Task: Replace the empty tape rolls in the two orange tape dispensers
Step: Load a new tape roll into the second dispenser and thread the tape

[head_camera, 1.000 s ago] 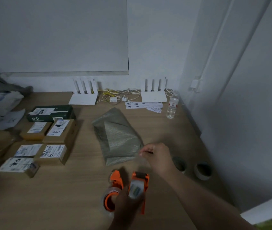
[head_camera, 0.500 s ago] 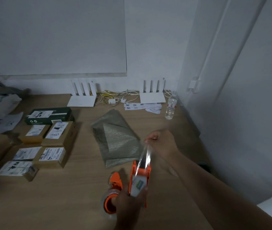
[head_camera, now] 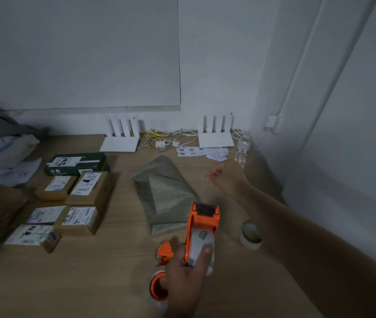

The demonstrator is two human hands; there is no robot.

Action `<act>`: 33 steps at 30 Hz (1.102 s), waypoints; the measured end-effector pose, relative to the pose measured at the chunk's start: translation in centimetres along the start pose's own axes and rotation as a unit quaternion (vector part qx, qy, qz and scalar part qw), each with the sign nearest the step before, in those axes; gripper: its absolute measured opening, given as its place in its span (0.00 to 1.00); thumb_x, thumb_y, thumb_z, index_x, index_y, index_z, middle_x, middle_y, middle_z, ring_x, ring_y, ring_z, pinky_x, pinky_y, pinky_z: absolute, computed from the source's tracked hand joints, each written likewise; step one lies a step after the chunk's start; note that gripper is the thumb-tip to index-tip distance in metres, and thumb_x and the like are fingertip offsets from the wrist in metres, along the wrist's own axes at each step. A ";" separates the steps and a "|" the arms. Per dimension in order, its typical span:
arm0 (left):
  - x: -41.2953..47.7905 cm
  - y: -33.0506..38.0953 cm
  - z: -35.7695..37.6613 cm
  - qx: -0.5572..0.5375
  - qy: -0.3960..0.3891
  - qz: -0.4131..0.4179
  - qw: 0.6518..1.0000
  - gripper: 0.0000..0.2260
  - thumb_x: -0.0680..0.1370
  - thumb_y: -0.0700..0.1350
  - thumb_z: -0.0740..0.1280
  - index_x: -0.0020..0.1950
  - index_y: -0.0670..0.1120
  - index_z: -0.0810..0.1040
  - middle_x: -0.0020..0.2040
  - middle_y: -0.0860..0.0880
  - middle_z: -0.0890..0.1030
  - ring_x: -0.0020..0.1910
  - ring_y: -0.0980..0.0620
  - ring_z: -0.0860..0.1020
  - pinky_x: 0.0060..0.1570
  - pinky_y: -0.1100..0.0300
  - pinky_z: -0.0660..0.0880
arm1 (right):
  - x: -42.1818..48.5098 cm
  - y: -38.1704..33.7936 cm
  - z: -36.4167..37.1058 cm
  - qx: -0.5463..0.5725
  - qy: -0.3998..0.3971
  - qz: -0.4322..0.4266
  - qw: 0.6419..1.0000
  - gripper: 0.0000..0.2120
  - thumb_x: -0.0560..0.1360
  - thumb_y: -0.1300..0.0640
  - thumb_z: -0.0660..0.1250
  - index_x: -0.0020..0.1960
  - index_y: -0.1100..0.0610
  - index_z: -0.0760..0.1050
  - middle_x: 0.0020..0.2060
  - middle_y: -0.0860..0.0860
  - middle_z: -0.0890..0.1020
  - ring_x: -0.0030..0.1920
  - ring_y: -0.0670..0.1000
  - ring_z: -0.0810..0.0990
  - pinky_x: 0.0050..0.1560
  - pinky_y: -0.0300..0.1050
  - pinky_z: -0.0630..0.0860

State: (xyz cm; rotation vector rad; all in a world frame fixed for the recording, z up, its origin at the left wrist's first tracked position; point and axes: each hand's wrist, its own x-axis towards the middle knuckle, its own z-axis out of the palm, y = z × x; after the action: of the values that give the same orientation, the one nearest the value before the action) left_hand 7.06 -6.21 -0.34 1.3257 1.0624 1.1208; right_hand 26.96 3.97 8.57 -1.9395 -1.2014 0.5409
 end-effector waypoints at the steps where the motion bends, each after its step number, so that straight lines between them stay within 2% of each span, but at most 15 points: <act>1: 0.0 0.3 0.0 -0.014 0.000 0.001 1.000 0.10 0.70 0.36 0.75 0.31 0.38 0.77 0.23 0.46 0.75 0.23 0.54 0.74 0.24 0.64 0.72 | 0.1 -0.1 0.0 0.000 -0.002 0.003 1.000 0.06 0.69 0.65 0.73 0.37 0.56 0.84 0.20 0.41 0.79 0.22 0.33 0.74 0.29 0.31 0.68; 4: -0.1 0.9 -0.1 -0.037 0.006 0.011 0.999 0.13 0.70 0.40 0.76 0.31 0.38 0.75 0.23 0.40 0.75 0.24 0.50 0.74 0.25 0.60 0.73 | 0.5 -0.2 0.0 -0.007 -0.009 0.014 1.000 0.11 0.69 0.65 0.73 0.32 0.50 0.82 0.18 0.35 0.77 0.21 0.34 0.74 0.28 0.32 0.68; 7: -0.1 1.1 -0.3 -0.036 0.018 0.016 0.999 0.13 0.69 0.44 0.76 0.30 0.43 0.74 0.24 0.45 0.75 0.25 0.54 0.74 0.27 0.61 0.72 | 0.8 -0.2 0.2 -0.019 -0.022 0.022 0.999 0.12 0.68 0.64 0.73 0.31 0.49 0.81 0.17 0.35 0.76 0.21 0.33 0.74 0.30 0.37 0.69; 9: 0.0 1.2 -0.5 -0.036 0.017 0.017 0.999 0.13 0.67 0.48 0.77 0.30 0.46 0.75 0.24 0.47 0.75 0.26 0.54 0.74 0.27 0.60 0.72 | 0.9 0.0 0.2 -0.025 -0.028 0.026 0.999 0.08 0.68 0.63 0.74 0.34 0.53 0.84 0.17 0.35 0.76 0.21 0.33 0.74 0.32 0.36 0.70; 11: 0.0 1.2 -0.7 -0.033 0.010 0.015 0.999 0.14 0.65 0.54 0.75 0.31 0.46 0.76 0.25 0.43 0.77 0.26 0.52 0.75 0.29 0.55 0.73 | 0.8 0.2 0.3 -0.032 -0.036 0.029 0.998 0.02 0.68 0.63 0.75 0.38 0.57 0.86 0.17 0.38 0.77 0.21 0.35 0.75 0.32 0.36 0.70; 14: 0.0 1.1 -1.0 -0.025 0.002 0.020 0.999 0.17 0.65 0.55 0.75 0.34 0.42 0.77 0.27 0.39 0.76 0.27 0.52 0.74 0.29 0.51 0.73 | 0.5 0.8 0.8 -0.022 -0.048 0.050 0.997 0.01 0.68 0.63 0.77 0.38 0.59 0.85 0.23 0.47 0.80 0.22 0.43 0.75 0.29 0.36 0.73; 17: 0.0 1.3 -1.2 -0.009 0.004 0.031 0.999 0.17 0.64 0.55 0.74 0.33 0.41 0.76 0.26 0.41 0.75 0.26 0.55 0.73 0.29 0.52 0.72 | 0.2 1.4 1.5 -0.002 -0.040 0.067 0.997 0.02 0.66 0.64 0.78 0.37 0.60 0.85 0.21 0.48 0.80 0.21 0.44 0.75 0.27 0.34 0.73; 20: 0.0 1.3 -1.2 -0.012 0.008 0.033 0.999 0.17 0.64 0.54 0.74 0.34 0.41 0.77 0.25 0.43 0.75 0.26 0.55 0.73 0.29 0.55 0.72 | -0.1 2.5 2.3 0.013 -0.050 0.072 0.996 0.03 0.64 0.64 0.78 0.38 0.60 0.86 0.30 0.53 0.84 0.32 0.48 0.80 0.37 0.39 0.76; 22: -0.2 1.4 -1.2 -0.021 0.007 0.041 0.999 0.16 0.64 0.54 0.73 0.35 0.42 0.77 0.25 0.46 0.76 0.26 0.58 0.73 0.28 0.61 0.71 | -0.6 3.2 2.5 0.042 -0.052 0.090 0.994 0.04 0.64 0.64 0.79 0.38 0.59 0.86 0.34 0.54 0.85 0.34 0.49 0.80 0.37 0.40 0.75; 24: -0.4 1.3 -1.3 -0.011 0.006 0.049 0.999 0.16 0.64 0.55 0.73 0.35 0.42 0.77 0.25 0.48 0.76 0.26 0.60 0.73 0.28 0.63 0.72 | -0.9 3.6 2.7 0.055 -0.050 0.095 0.993 0.05 0.64 0.64 0.79 0.39 0.60 0.86 0.33 0.54 0.84 0.33 0.47 0.80 0.35 0.38 0.73; 28: -0.3 0.4 -1.5 0.003 0.021 0.030 0.999 0.19 0.66 0.53 0.74 0.36 0.37 0.76 0.29 0.36 0.77 0.28 0.50 0.76 0.32 0.48 0.76 | -1.5 4.3 2.9 0.085 -0.034 0.088 0.992 0.05 0.64 0.63 0.78 0.39 0.62 0.86 0.25 0.48 0.82 0.24 0.39 0.76 0.31 0.36 0.72; 31: -0.3 0.3 -1.5 -0.014 0.026 0.011 1.000 0.22 0.66 0.54 0.74 0.38 0.34 0.77 0.30 0.33 0.78 0.29 0.49 0.77 0.33 0.44 0.76 | -2.1 4.9 2.6 0.123 -0.001 0.101 0.987 0.06 0.68 0.58 0.76 0.37 0.61 0.85 0.32 0.57 0.85 0.30 0.47 0.79 0.38 0.43 0.76; 33: -0.3 0.2 -1.4 -0.017 0.023 0.007 1.000 0.23 0.67 0.54 0.74 0.39 0.32 0.77 0.31 0.32 0.78 0.30 0.49 0.76 0.34 0.43 0.76 | -3.2 5.1 2.7 0.201 0.033 0.112 0.973 0.10 0.73 0.58 0.71 0.35 0.61 0.82 0.33 0.58 0.83 0.34 0.49 0.77 0.39 0.46 0.75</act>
State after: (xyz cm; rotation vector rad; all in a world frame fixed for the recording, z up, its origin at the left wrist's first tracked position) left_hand 5.63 -6.27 -0.18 1.2890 1.0649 1.1803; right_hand 26.40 0.95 2.75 -1.7326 -0.7633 0.7664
